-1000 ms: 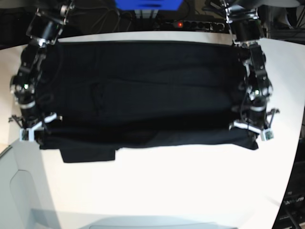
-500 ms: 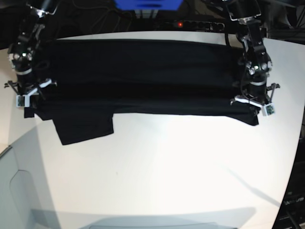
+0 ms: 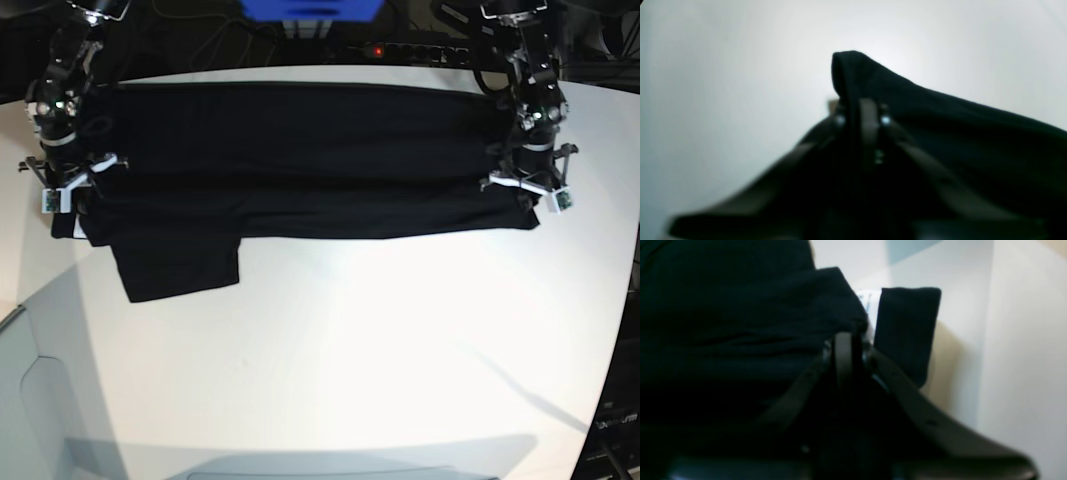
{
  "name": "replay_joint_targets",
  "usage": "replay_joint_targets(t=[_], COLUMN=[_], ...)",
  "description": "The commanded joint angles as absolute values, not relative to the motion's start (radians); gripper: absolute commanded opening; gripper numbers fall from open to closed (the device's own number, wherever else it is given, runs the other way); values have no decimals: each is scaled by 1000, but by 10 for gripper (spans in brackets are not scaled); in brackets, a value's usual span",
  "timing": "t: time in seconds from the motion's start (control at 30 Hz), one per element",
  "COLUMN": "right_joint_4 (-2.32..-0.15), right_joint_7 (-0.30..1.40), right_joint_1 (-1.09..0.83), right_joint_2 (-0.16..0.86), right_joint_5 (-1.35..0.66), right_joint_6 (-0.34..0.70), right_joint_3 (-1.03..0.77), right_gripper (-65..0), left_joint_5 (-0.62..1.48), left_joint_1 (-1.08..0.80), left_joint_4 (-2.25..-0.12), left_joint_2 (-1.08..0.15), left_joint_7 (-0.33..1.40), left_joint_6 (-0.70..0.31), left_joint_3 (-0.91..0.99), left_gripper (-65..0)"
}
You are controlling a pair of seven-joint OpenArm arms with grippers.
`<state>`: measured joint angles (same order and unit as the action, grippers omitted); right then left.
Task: Fold the T-shirt properly
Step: 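Grasp the side edges with both grippers and fold them toward the collar, then lower the folded edge with both grippers and release it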
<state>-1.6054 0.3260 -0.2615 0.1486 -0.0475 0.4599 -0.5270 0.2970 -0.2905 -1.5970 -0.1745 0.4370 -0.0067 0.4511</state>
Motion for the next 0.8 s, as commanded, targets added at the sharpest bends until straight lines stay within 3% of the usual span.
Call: replay_joint_targets(t=[0.0, 0.1, 0.2, 0.77], right_joint_4=[-1629, -1669, -1718, -1770], right_joint_7=[300, 300, 300, 300], right_joint_1=[-259, -260, -260, -259], right_joint_2=[162, 162, 153, 113], right_joint_5=[-58, -59, -59, -53], right_joint_6=[453, 453, 453, 453], right_joint_3=[-535, -539, -536, -533], right_gripper=[-494, -371, -321, -321], left_joint_5=[298, 300, 300, 292], left_joint_1=[-305, -320, -320, -143], left_joint_4=[-1621, -1679, -1724, -1526], left_joint_2=[-186, -186, -186, -189], left_joint_7=[410, 407, 407, 409], left_joint_6=[-5, -2, 2, -5], left_joint_3=[456, 461, 472, 506], left_gripper=[-498, -343, -244, -235])
